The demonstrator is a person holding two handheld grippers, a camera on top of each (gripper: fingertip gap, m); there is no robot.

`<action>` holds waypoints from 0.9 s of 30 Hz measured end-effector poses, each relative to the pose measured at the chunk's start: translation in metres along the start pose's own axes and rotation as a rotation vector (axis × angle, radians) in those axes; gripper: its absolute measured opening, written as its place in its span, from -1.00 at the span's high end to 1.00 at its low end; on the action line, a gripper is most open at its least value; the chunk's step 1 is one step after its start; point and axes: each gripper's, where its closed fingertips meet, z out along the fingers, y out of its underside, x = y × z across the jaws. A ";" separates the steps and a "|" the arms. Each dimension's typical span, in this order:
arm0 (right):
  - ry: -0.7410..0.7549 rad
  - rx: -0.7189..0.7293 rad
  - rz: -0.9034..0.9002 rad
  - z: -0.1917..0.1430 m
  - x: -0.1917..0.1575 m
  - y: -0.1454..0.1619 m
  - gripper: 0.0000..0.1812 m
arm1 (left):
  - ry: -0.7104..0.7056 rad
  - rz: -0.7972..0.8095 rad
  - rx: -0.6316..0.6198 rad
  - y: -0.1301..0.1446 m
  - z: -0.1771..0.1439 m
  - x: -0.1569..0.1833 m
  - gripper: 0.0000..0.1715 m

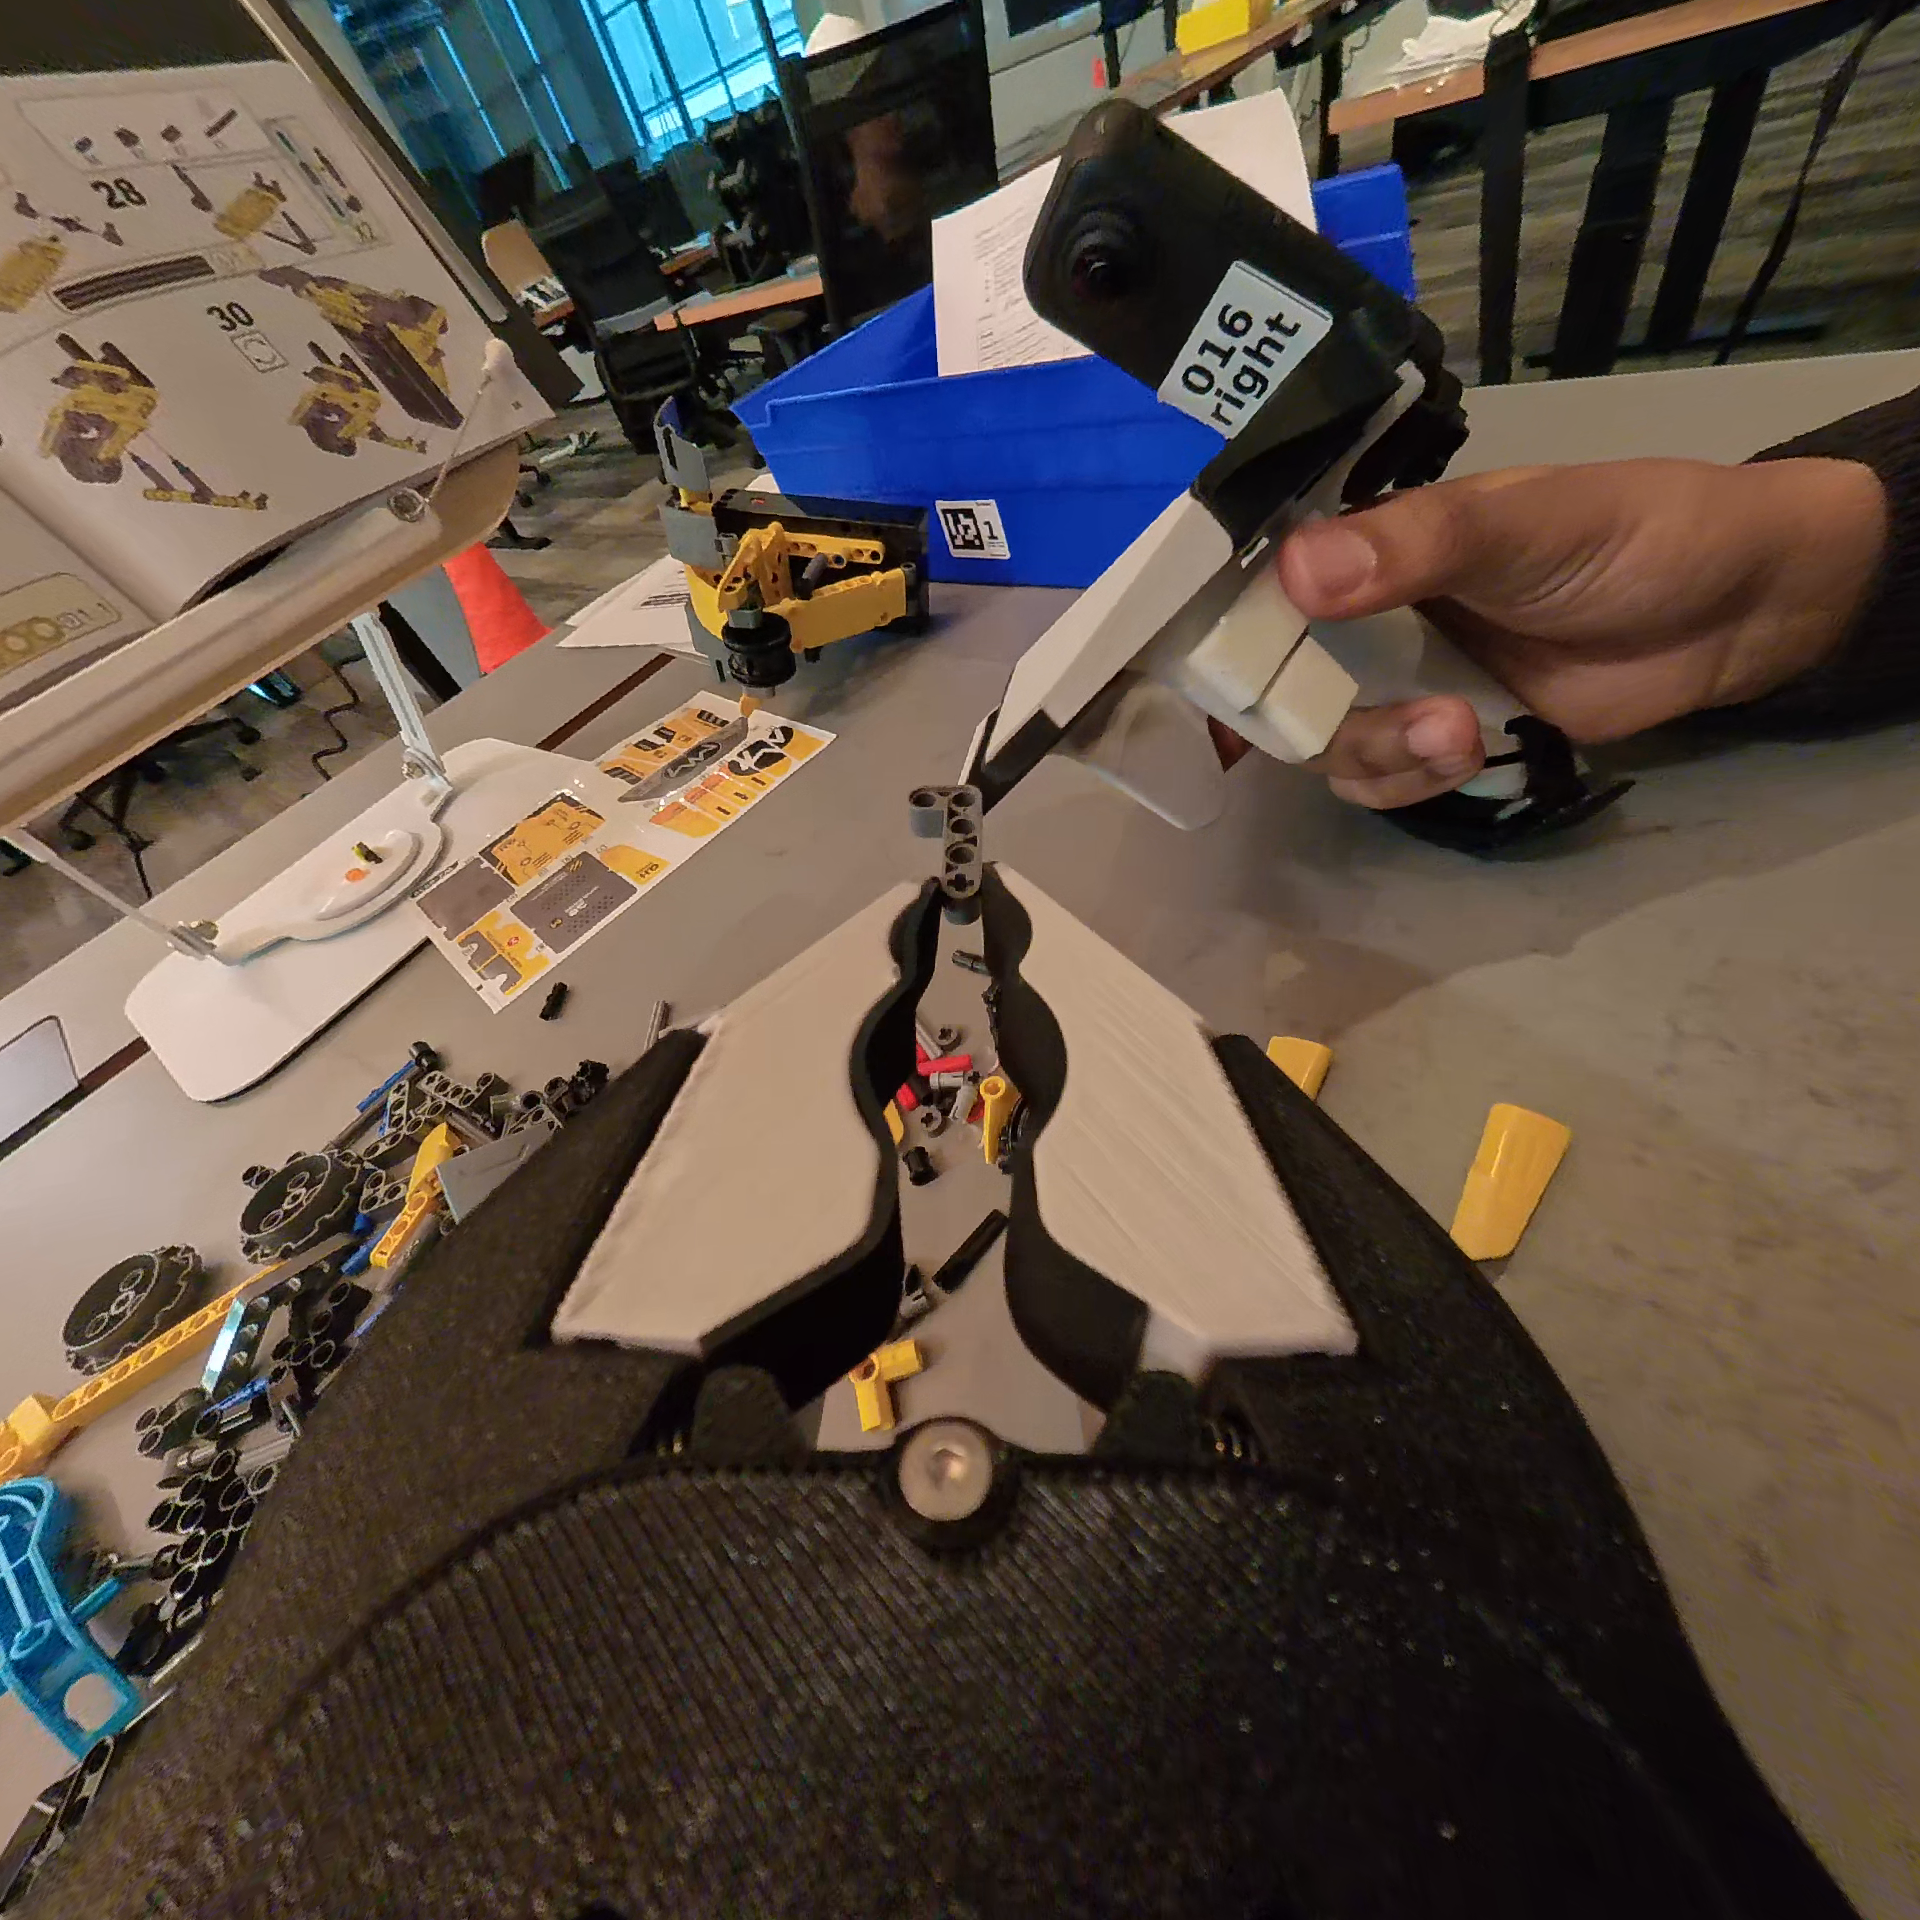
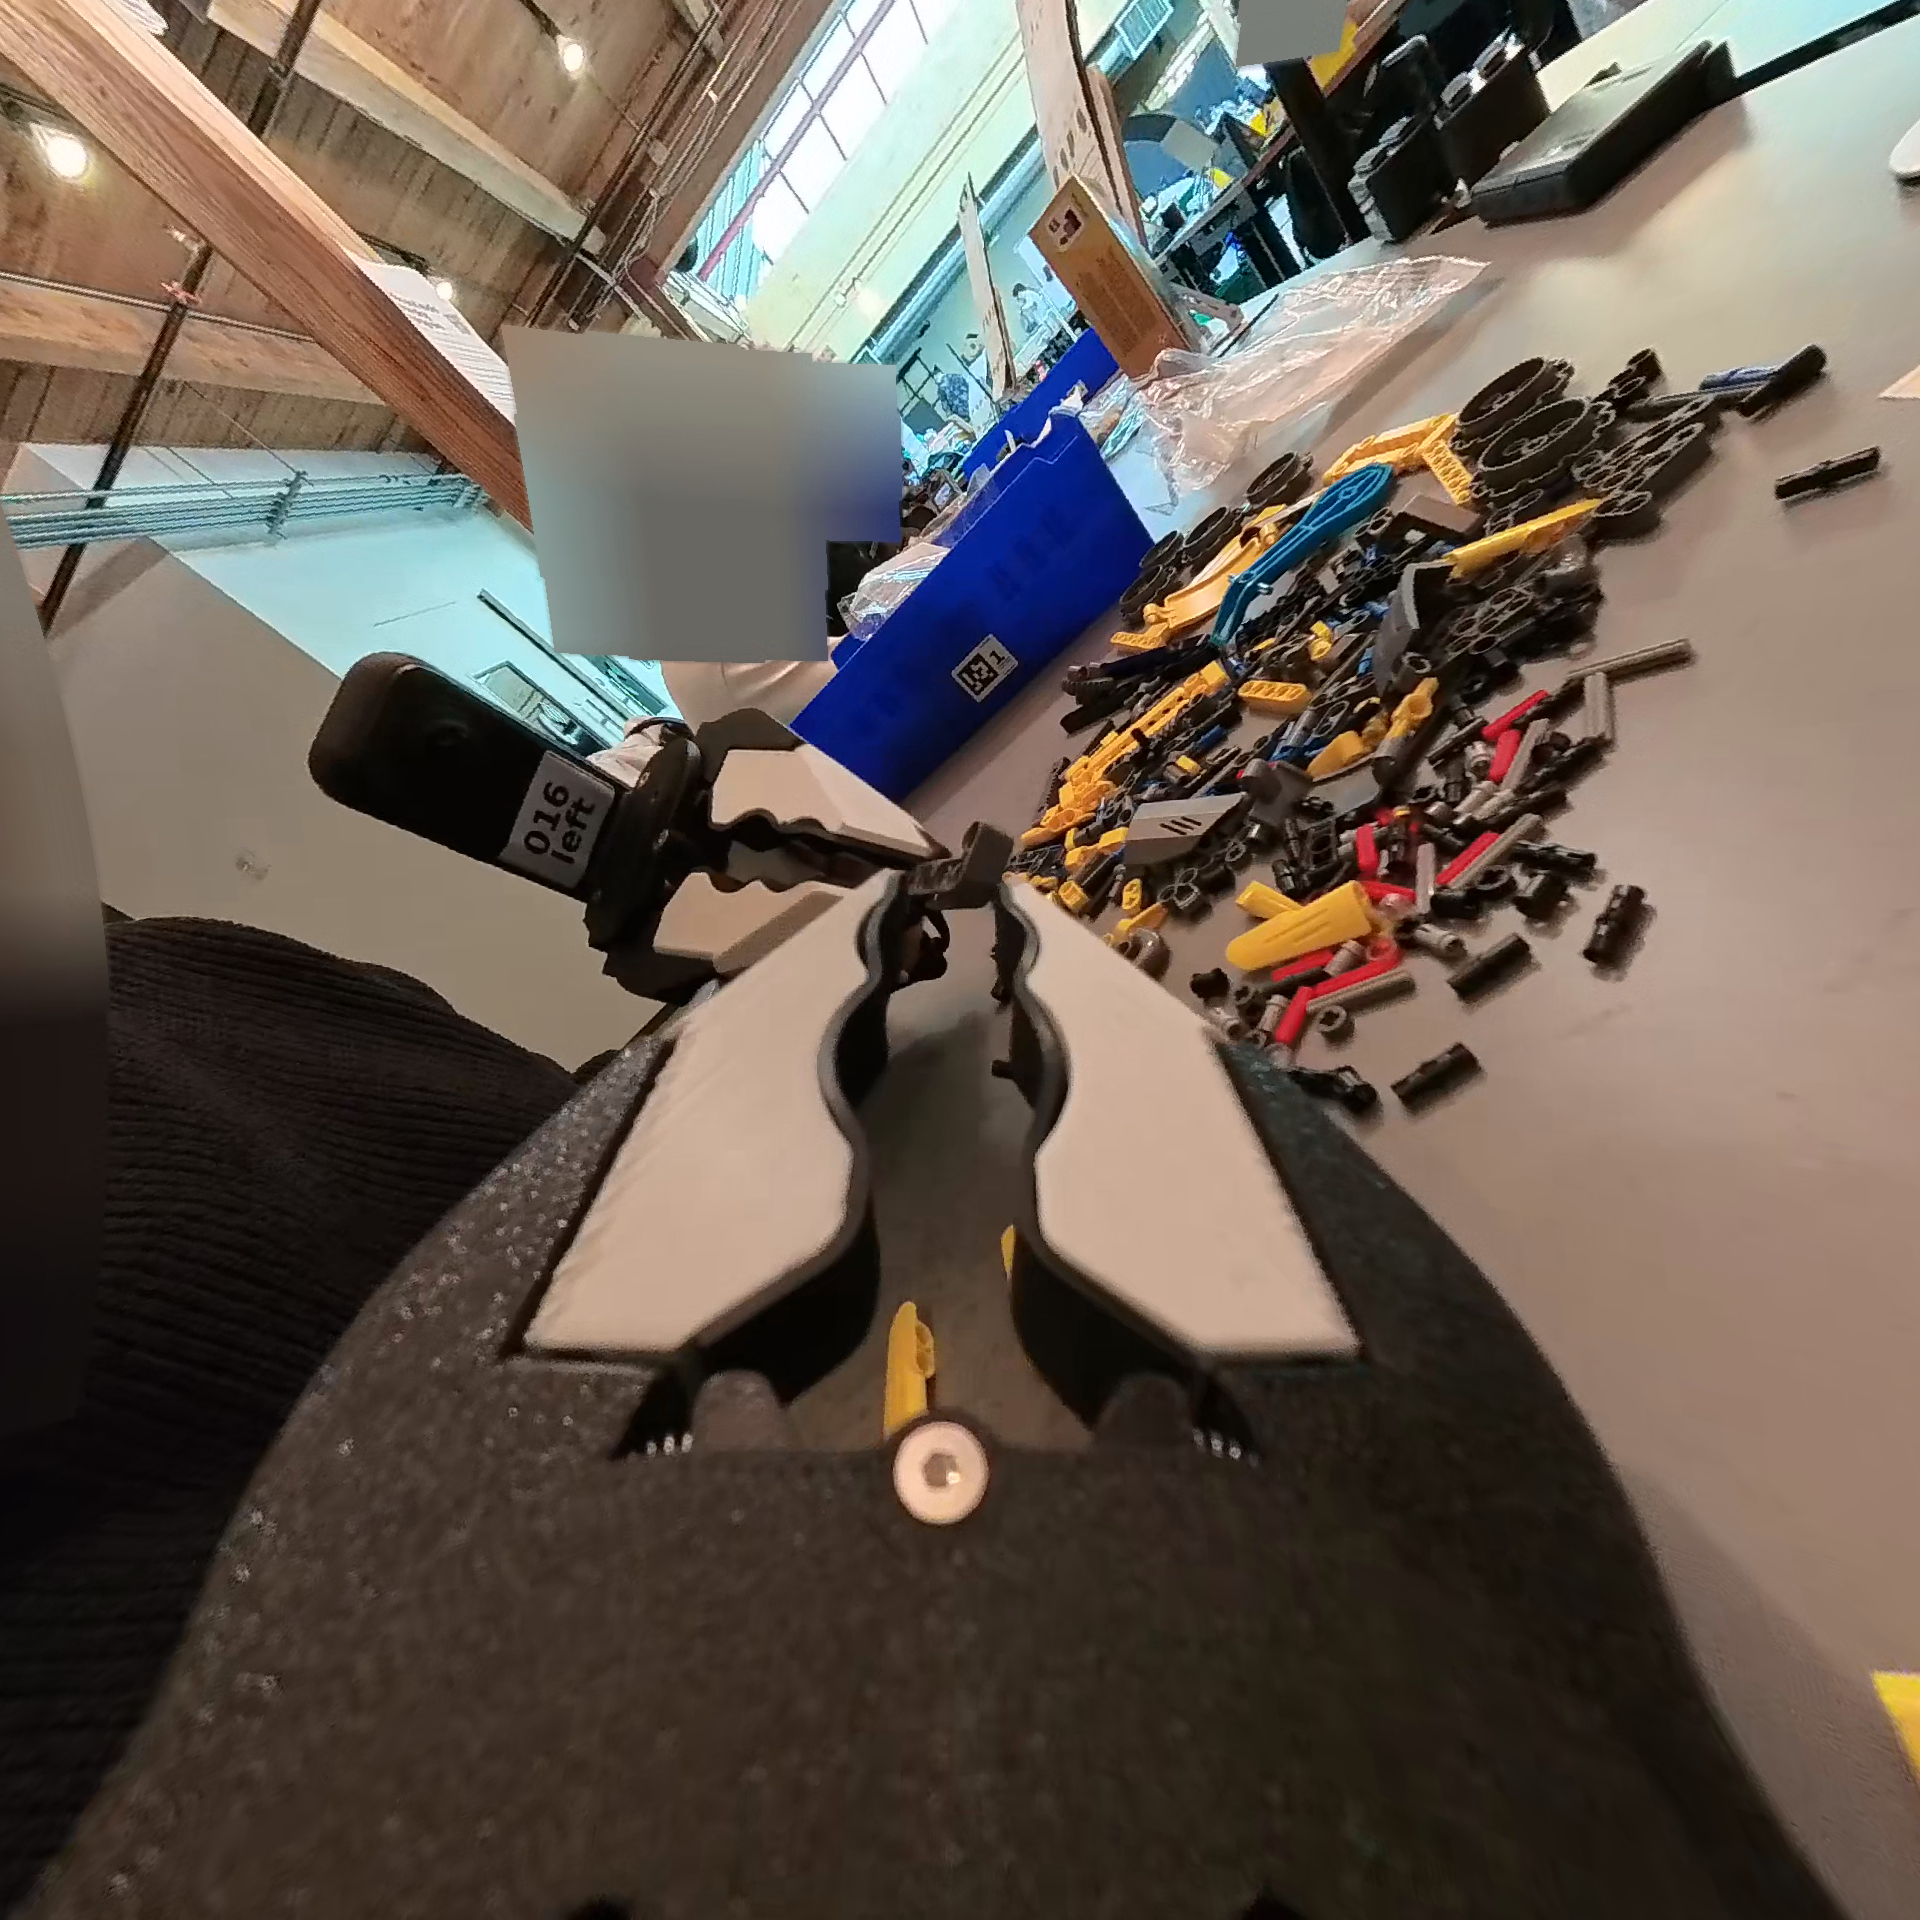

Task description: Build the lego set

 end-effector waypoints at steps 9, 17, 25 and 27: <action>-0.007 -0.013 0.018 0.001 0.000 0.003 0.82 | -0.007 0.026 0.010 -0.003 -0.001 0.002 0.96; 0.001 -0.021 0.033 0.001 0.003 0.004 0.81 | -0.015 0.036 0.020 -0.005 -0.002 0.002 0.96; -0.002 -0.035 0.046 0.003 0.004 0.007 0.80 | -0.012 0.034 0.014 -0.004 -0.002 0.002 0.96; -0.003 -0.037 0.048 0.003 0.004 0.008 0.80 | -0.012 0.035 0.016 -0.004 -0.002 0.002 0.96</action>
